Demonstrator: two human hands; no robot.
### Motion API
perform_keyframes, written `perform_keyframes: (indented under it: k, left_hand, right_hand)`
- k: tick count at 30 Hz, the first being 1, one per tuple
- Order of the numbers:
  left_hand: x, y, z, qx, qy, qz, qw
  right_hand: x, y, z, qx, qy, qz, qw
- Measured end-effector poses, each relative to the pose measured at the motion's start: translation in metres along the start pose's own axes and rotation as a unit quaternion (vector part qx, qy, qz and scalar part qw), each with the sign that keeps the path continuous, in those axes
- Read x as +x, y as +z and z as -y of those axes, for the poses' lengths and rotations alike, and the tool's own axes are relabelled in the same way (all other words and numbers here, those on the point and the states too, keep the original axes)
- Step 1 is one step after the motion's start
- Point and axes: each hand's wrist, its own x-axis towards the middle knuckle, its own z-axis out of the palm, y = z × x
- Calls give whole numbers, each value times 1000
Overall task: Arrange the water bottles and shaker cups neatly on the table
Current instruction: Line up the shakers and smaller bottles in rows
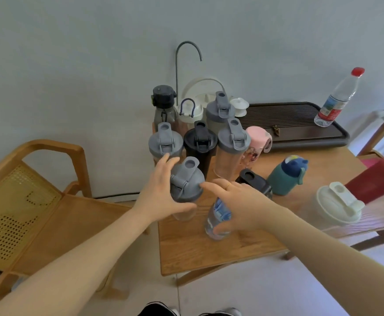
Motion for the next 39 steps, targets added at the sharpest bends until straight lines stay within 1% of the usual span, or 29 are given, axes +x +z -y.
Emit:
perform_keyframes:
  k: [1, 3, 4, 5, 6, 7, 9, 11, 13, 15, 18, 22, 23, 24, 26, 27, 29, 31, 33, 35, 37, 39]
  left_hand:
    - [4, -7, -3, 44, 57, 9, 997]
    - [15, -18, -8, 134, 176, 55, 974]
    - [21, -20, -10, 178, 211, 87, 957]
    - [25, -21, -13, 214, 222, 115, 944]
    - [29, -19, -16, 242, 210, 129, 938]
    - [30, -17, -20, 262, 180, 125, 940]
    - [28, -11, -30, 296, 89, 97, 946]
    - [23, -5, -40, 320, 23, 55, 946]
    - [20, 1, -45, 330, -5, 16, 944]
    - [20, 5, -47, 331, -23, -4, 943]
    - [26, 11, -49, 354, -17, -24, 935]
    - [37, 13, -55, 365, -40, 14, 930]
    - [38, 13, -59, 369, -37, 13, 929]
    - [37, 14, -65, 365, -22, 4, 931]
    - [36, 23, -81, 334, 32, -10, 942]
    - [35, 30, -93, 310, 64, 7, 948]
    - [35, 49, -117, 262, 111, 80, 955]
    - [37, 74, -137, 261, 137, 136, 946]
    - [40, 100, -147, 313, 150, 155, 925]
    - [44, 116, -150, 357, 128, 160, 911]
    - [47, 119, -150, 372, 110, 153, 909]
    - [48, 114, -148, 390, 122, 141, 902]
  right_hand:
    - [2, 5, 4, -14, 26, -9, 1000]
    - [6, 14, 9, -47, 58, -35, 997]
    - [7, 17, 10, -66, 65, -44, 995]
    - [9, 19, 11, -81, 71, -47, 993]
    - [10, 19, 12, -89, 78, -45, 992]
    - [11, 19, 12, -94, 83, -42, 991]
    - [12, 18, 12, -100, 72, -33, 992]
    - [12, 16, 11, -100, 44, -16, 994]
    - [9, 14, 8, -97, 17, 3, 995]
    - [0, 14, 3, -85, 2, 22, 996]
    - [-21, 13, -12, -66, -8, 34, 997]
    - [-52, -7, -42, -39, 12, 11, 999]
    - [-59, -12, -50, -35, 15, 8, 999]
    - [-64, -16, -58, -35, 15, 10, 999]
    - [-72, -19, -71, -42, 12, 23, 999]
    - [-74, -18, -77, -44, 10, 32, 998]
    - [-78, -14, -89, -47, 7, 48, 998]
    - [-82, -10, -100, -50, 4, 50, 997]
    - [-85, -7, -113, -45, 4, 40, 998]
    - [-87, -4, -125, -41, 7, 23, 999]
    - [-84, -1, -137, -43, 7, 10, 999]
    - [-77, 2, -146, -44, 1, 4, 999]
